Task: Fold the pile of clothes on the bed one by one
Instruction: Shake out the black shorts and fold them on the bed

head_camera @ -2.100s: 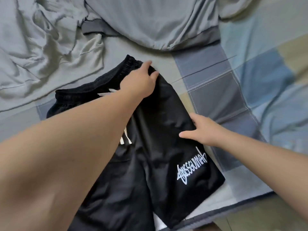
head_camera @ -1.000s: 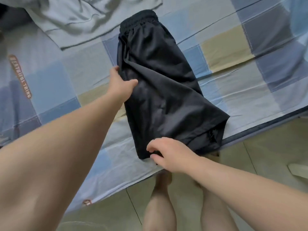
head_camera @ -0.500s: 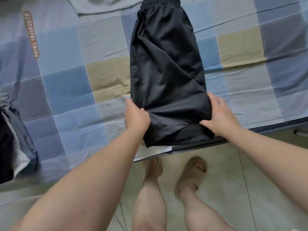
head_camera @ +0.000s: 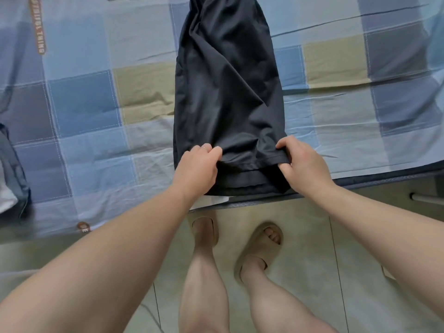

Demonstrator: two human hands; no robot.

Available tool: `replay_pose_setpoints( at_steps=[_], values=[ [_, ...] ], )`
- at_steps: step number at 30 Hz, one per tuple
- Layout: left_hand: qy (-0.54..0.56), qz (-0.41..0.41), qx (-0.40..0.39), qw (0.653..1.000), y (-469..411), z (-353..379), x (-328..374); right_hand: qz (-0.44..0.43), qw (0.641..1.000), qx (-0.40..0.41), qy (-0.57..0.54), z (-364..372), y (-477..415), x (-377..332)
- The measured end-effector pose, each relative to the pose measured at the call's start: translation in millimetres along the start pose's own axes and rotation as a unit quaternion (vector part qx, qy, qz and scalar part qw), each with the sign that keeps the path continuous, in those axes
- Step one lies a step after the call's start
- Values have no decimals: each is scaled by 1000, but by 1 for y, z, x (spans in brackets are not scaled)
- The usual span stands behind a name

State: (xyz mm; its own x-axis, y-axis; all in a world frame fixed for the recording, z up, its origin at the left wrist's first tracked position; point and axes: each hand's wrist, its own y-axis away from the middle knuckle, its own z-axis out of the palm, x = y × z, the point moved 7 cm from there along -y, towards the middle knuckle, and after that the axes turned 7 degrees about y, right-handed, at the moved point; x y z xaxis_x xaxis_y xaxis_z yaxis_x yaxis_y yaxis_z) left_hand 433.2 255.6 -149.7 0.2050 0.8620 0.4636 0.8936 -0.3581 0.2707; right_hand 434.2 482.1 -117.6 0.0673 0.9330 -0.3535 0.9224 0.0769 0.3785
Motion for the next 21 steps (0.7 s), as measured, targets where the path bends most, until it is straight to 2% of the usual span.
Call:
replay_pose_setpoints(
  at_steps=[2, 4, 5, 7, 9, 10, 11, 13, 15, 16, 19, 21],
  values=[
    [-14, 5, 28, 999, 14, -7, -11, -38, 999, 10, 8, -1, 6, -7],
    [-55, -39, 25, 997, 33, -12, -29, -83, 996, 12, 39, 2, 11, -14],
    [-78, -71, 2, 994, 42, -13, -40, -103, 993, -16, 61, 9, 13, -18],
    [-105, -126, -78, 983, 58, -9, -53, -129, 976, -140, 105, 33, 20, -23],
    [-108, -134, -124, 977, 65, -7, -54, -111, 956, -245, 116, 50, 28, -21],
    [-100, -128, -124, 979, 65, -9, -51, -93, 958, -255, 95, 50, 31, -19],
    [-88, -116, -112, 983, 63, -12, -46, -81, 966, -236, 66, 46, 32, -19],
    [-73, -68, -44, 994, 51, -25, -33, -98, 986, -130, 38, 27, 25, -23],
    [-69, -21, 42, 997, 31, -42, -19, -118, 991, -29, 49, 9, 12, -28],
    [-67, -12, 60, 996, 17, -47, -16, -117, 991, -4, 61, 5, 2, -29],
    [-80, -11, 43, 996, -31, -48, -15, -83, 988, -8, 128, 6, -37, -34],
    [-85, -32, 7, 996, -57, -39, -26, -36, 986, -53, 154, 18, -64, -34]
  ],
)
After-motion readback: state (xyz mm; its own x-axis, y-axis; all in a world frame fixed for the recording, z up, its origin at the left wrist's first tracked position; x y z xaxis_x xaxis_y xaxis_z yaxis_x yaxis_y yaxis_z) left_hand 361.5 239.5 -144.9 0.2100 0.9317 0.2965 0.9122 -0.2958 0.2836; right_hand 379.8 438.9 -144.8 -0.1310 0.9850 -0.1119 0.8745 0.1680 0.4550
